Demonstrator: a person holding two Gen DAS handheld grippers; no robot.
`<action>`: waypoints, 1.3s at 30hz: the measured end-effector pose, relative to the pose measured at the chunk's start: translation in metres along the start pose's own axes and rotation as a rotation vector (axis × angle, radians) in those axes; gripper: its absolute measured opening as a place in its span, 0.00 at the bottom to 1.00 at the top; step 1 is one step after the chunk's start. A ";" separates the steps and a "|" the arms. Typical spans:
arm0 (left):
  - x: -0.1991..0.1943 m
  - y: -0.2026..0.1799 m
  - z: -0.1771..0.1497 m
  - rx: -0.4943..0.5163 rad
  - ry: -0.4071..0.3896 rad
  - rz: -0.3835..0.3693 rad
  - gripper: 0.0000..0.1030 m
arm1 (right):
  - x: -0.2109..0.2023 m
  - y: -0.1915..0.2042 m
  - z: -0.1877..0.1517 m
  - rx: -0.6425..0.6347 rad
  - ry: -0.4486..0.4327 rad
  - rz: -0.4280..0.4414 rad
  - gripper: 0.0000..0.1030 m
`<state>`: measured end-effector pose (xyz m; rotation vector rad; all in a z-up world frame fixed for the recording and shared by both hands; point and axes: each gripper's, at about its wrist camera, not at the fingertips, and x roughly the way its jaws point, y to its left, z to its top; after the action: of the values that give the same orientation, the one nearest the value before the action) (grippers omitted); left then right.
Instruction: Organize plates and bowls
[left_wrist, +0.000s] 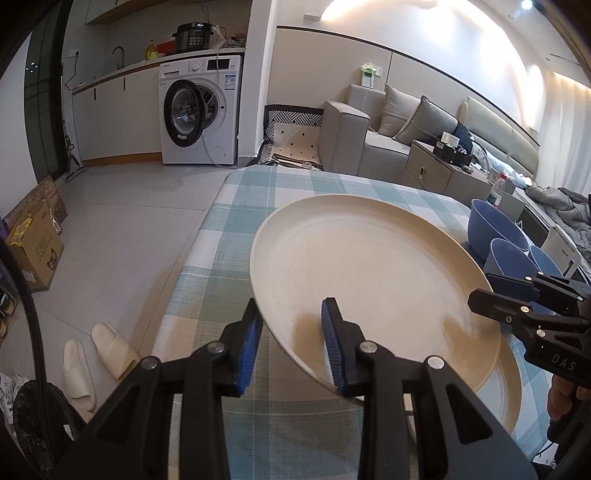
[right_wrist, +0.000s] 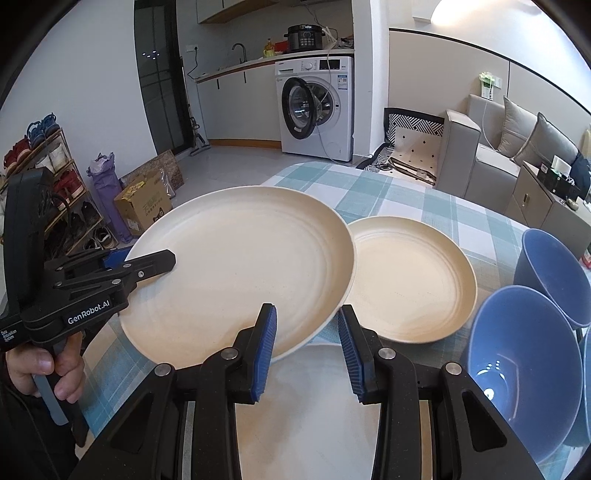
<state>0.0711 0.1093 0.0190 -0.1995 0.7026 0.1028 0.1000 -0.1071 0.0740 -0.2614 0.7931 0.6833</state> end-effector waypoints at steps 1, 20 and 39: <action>0.000 -0.002 0.000 0.004 0.001 -0.005 0.30 | -0.002 -0.002 -0.001 0.004 -0.002 -0.001 0.35; -0.006 -0.032 -0.003 0.072 0.008 -0.050 0.30 | -0.041 -0.019 -0.027 0.057 -0.026 -0.033 0.35; -0.012 -0.048 -0.018 0.115 0.041 -0.092 0.30 | -0.062 -0.026 -0.053 0.103 -0.034 -0.044 0.35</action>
<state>0.0587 0.0587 0.0204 -0.1239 0.7367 -0.0299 0.0559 -0.1797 0.0824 -0.1727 0.7850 0.6026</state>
